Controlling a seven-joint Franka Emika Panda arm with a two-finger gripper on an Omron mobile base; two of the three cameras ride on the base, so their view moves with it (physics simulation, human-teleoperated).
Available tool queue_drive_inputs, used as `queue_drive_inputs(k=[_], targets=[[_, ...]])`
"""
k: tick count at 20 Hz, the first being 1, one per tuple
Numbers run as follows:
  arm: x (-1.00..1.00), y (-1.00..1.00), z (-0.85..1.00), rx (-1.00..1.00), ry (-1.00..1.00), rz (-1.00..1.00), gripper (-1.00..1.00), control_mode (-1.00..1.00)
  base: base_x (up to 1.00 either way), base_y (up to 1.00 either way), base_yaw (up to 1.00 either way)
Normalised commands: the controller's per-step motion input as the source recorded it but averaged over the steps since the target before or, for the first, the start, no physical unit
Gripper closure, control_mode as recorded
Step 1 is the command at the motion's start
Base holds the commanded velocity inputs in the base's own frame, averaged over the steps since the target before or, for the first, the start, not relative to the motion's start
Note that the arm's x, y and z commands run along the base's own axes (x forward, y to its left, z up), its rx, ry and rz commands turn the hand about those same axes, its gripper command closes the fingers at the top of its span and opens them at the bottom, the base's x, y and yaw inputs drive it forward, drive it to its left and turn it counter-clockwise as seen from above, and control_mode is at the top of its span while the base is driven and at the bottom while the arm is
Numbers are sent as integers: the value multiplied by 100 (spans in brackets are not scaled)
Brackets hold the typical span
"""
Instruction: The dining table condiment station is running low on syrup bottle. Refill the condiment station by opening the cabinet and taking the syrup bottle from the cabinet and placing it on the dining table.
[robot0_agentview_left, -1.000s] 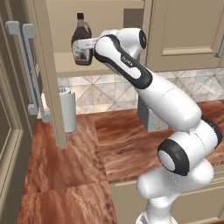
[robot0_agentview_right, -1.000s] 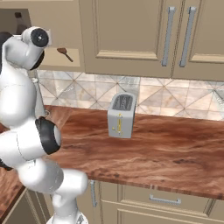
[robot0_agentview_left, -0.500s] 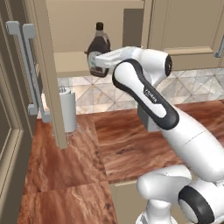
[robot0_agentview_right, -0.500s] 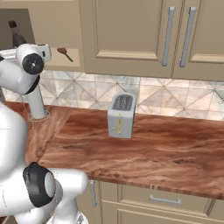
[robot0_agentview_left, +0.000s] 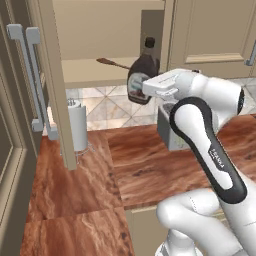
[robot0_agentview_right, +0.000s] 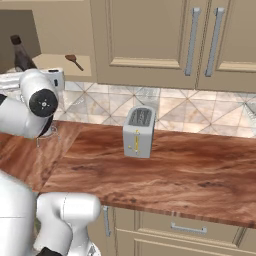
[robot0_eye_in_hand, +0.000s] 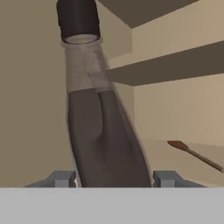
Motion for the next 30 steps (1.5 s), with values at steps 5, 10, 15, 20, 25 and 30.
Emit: queue_drive_inputs(k=[5,10,15,20,25,30], targets=[[-100,-64,0,3,1,0,100,-100,0,0,0],[-98,-68,0,0,0,0,100,-100,0,0,0],[-64,-38,-3,-1,0,0,100,-100,0,0,0],[-2,15,-15,-11,3,0,100,-100,0,0,0],[0,14,-36,-16,0,0,100,-100,0,0,0],[-10,9,-35,-13,0,-2,100,-100,0,0,0]])
